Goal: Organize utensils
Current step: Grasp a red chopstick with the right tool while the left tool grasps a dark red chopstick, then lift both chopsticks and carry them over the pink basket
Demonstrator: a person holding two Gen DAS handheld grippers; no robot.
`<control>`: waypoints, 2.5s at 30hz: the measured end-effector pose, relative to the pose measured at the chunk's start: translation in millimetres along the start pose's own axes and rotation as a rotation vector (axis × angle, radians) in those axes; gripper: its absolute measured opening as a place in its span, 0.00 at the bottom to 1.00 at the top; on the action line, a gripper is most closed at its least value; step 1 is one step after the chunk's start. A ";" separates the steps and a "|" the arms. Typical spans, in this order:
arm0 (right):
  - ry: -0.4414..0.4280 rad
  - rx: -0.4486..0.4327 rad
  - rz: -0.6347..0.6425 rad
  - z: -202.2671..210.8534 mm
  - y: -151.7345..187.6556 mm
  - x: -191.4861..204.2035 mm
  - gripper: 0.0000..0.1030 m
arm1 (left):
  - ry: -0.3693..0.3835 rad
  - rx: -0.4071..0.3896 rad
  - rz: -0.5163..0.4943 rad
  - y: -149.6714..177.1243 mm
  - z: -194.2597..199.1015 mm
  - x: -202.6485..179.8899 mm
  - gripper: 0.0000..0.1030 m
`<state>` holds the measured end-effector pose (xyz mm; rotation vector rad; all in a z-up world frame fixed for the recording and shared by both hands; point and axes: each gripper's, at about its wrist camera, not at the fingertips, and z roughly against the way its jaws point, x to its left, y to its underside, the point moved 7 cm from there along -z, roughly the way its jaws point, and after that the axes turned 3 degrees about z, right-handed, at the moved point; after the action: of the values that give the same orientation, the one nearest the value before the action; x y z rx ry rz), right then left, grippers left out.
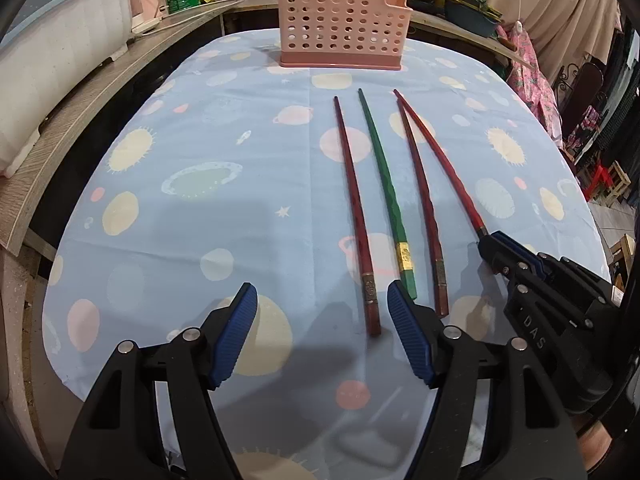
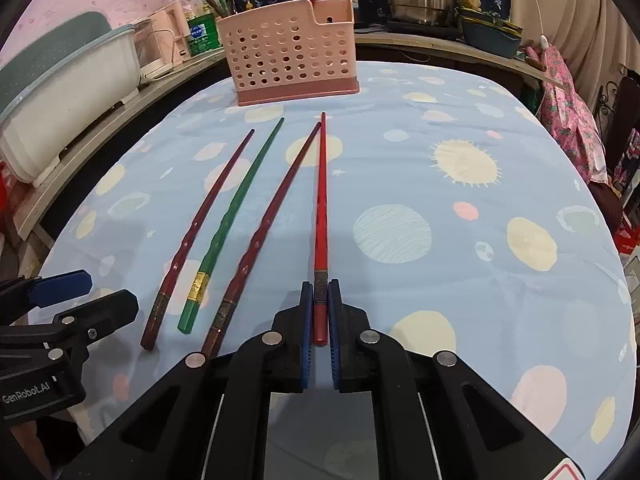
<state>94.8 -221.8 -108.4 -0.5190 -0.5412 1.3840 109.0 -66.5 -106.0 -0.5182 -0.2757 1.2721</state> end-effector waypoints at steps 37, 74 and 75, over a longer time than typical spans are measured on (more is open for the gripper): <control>-0.019 -0.003 -0.049 7.8 8.5 -13.8 0.07 | -0.027 0.016 0.007 -2.5 -21.6 11.5 0.07; -0.036 -0.358 -0.117 134.0 -141.3 -51.8 0.07 | 0.035 -0.354 0.109 -147.7 111.7 33.8 0.07; -0.032 -0.365 -0.114 133.7 -145.9 -52.1 0.07 | 0.033 -0.361 0.110 -153.8 112.4 34.5 0.07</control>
<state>116.2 -286.8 84.5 -0.7480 -0.8449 1.1908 193.9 -40.2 66.0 -0.8709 -0.4585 1.3260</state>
